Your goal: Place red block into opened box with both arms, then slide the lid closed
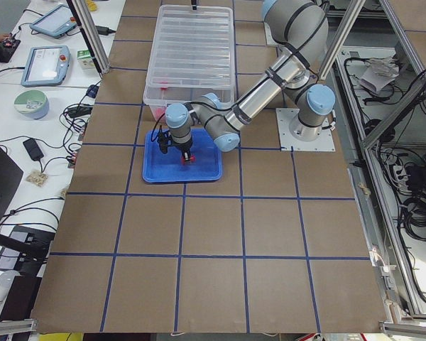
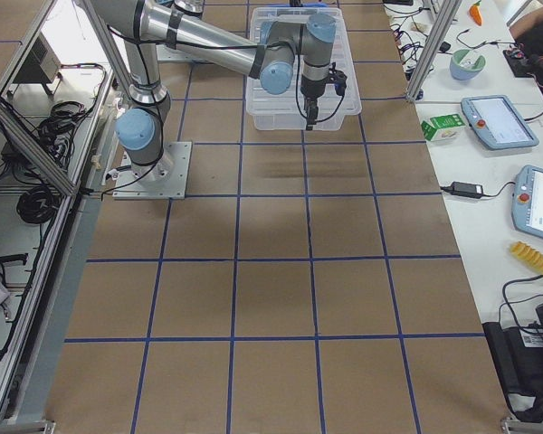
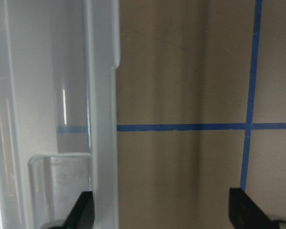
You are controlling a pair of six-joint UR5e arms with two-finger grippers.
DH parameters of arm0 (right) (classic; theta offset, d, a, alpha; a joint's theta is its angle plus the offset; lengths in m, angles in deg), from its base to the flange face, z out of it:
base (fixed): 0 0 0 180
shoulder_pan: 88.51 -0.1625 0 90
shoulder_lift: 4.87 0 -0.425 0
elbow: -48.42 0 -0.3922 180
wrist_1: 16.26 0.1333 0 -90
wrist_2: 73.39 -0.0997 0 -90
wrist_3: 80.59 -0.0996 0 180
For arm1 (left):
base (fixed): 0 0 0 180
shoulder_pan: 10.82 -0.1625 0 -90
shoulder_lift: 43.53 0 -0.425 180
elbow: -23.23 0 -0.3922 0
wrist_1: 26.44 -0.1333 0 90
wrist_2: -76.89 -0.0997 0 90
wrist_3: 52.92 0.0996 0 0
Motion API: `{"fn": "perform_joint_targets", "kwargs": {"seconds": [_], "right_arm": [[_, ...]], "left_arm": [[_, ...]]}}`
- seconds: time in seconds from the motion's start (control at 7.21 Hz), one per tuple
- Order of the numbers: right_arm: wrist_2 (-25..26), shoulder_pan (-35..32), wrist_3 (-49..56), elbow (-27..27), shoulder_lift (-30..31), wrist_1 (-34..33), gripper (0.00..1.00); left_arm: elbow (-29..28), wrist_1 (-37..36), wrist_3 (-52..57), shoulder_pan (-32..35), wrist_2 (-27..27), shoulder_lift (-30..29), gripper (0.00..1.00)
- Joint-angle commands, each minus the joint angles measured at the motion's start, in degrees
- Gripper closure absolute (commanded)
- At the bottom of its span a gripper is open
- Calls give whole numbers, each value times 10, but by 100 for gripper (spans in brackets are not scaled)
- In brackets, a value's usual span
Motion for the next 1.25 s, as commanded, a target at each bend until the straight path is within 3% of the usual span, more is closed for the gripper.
{"fn": "perform_joint_targets", "kwargs": {"seconds": [0.0,0.28,0.55,0.83,1.11], "right_arm": [[-2,31,29,0,2,1,0],[1,49,32,0,0,1,0],[4,67,32,-1,1,2,0],[5,71,32,0,1,3,0],[5,71,33,1,3,4,0]], "left_arm": [[-15,8,13,9,-2,19,100],[-74,137,13,20,-1,77,100],[-154,273,9,95,-2,130,100],[-153,296,-27,191,-4,167,100],[-106,286,-59,242,1,174,100]]}}
